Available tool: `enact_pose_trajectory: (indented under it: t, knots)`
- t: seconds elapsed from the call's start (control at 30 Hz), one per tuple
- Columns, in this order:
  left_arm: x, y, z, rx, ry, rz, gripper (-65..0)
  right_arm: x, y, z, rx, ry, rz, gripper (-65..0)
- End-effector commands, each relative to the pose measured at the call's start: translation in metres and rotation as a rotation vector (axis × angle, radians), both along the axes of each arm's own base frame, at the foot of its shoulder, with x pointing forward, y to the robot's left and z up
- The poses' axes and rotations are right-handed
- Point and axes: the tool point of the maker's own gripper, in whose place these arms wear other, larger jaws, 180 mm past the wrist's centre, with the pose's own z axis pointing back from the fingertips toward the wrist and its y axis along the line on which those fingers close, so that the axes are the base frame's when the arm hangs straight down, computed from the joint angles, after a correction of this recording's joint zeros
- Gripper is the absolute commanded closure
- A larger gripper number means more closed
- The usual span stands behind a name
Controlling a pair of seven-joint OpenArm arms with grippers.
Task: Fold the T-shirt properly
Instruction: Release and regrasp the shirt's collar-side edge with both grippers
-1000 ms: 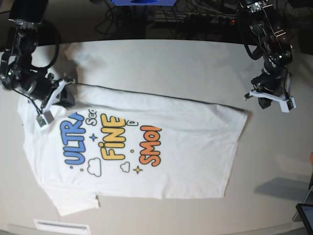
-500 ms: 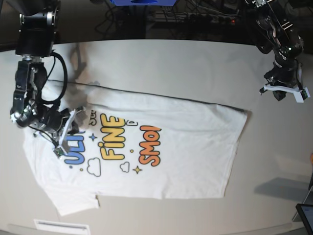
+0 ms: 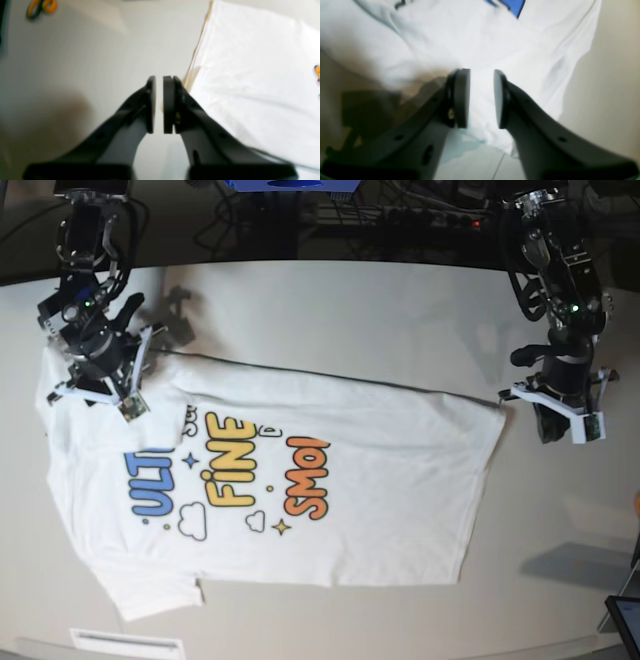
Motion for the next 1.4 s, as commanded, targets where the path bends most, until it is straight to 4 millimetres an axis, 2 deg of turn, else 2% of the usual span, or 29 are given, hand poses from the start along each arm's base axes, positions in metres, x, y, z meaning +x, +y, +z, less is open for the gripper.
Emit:
enact_pose_trajectory:
  t: [0.0, 0.07, 0.1, 0.2, 0.27, 0.33, 0.5, 0.6, 0.8, 0.9, 0.97, 1.07, 1.13, 1.27, 1.37]
  knots:
    - [0.010, -0.009, 0.014, 0.030, -0.047, -0.039, -8.1, 0.005, 0.003, 0.009, 0.008, -0.050, 0.010, -26.3]
    - [0.021, -0.027, 0.015, 0.061, -0.045, -0.097, -10.1, -0.001, 0.007, 0.006, 0.020, -0.052, 0.016, -35.4]
    - [0.025, -0.035, 0.015, 0.063, -0.048, -0.120, -10.9, -0.001, 0.010, 0.005, 0.032, -0.056, 0.016, -36.7]
    - [0.033, -0.044, 0.027, 0.060, -0.132, -0.144, -14.9, -0.002, 0.006, 0.004, 0.042, -0.060, -0.005, -33.8]
    - [0.036, -0.042, 0.025, 0.057, -0.154, -0.137, -16.6, 0.000, 0.007, 0.006, 0.070, -0.079, -0.035, -30.2]
    - [0.038, -0.035, 0.009, 0.042, -0.119, -0.119, -16.0, 0.002, 0.001, 0.010, 0.091, -0.110, -0.072, -27.6]
    - [0.039, -0.019, -0.045, -0.008, 0.002, -0.070, -15.8, 0.001, -0.002, 0.009, 0.093, -0.108, -0.084, -27.7]
    - [0.039, -0.016, -0.058, -0.013, -0.022, -0.065, -15.8, 0.000, -0.002, 0.008, 0.093, -0.107, -0.084, -27.7]
    - [0.035, -0.014, -0.063, -0.009, -0.043, -0.065, -15.8, -0.003, -0.002, -0.008, 0.109, -0.066, -0.091, -27.7]
    - [0.033, -0.013, -0.062, -0.003, -0.043, -0.070, -16.1, -0.002, -0.001, -0.009, 0.112, -0.064, -0.092, -28.0]
    - [0.036, -0.021, -0.054, 0.000, -0.062, -0.108, -16.3, 0.002, 0.003, -0.007, 0.143, -0.077, -0.090, -28.6]
    - [0.039, -0.036, -0.041, 0.001, -0.091, -0.194, -16.3, 0.004, -0.006, -0.002, 0.175, -0.099, -0.122, -33.5]
    - [0.042, -0.037, -0.039, 0.001, -0.097, -0.198, -16.3, 0.009, -0.015, 0.001, 0.185, -0.115, -0.153, -34.7]
    - [0.042, -0.035, -0.050, 0.027, -0.061, -0.197, -15.8, 0.015, -0.033, -0.012, 0.230, -0.103, -0.224, -34.7]
    - [0.039, -0.034, -0.063, 0.061, -0.021, -0.192, -15.8, 0.018, -0.032, -0.028, 0.282, -0.105, -0.234, -34.7]
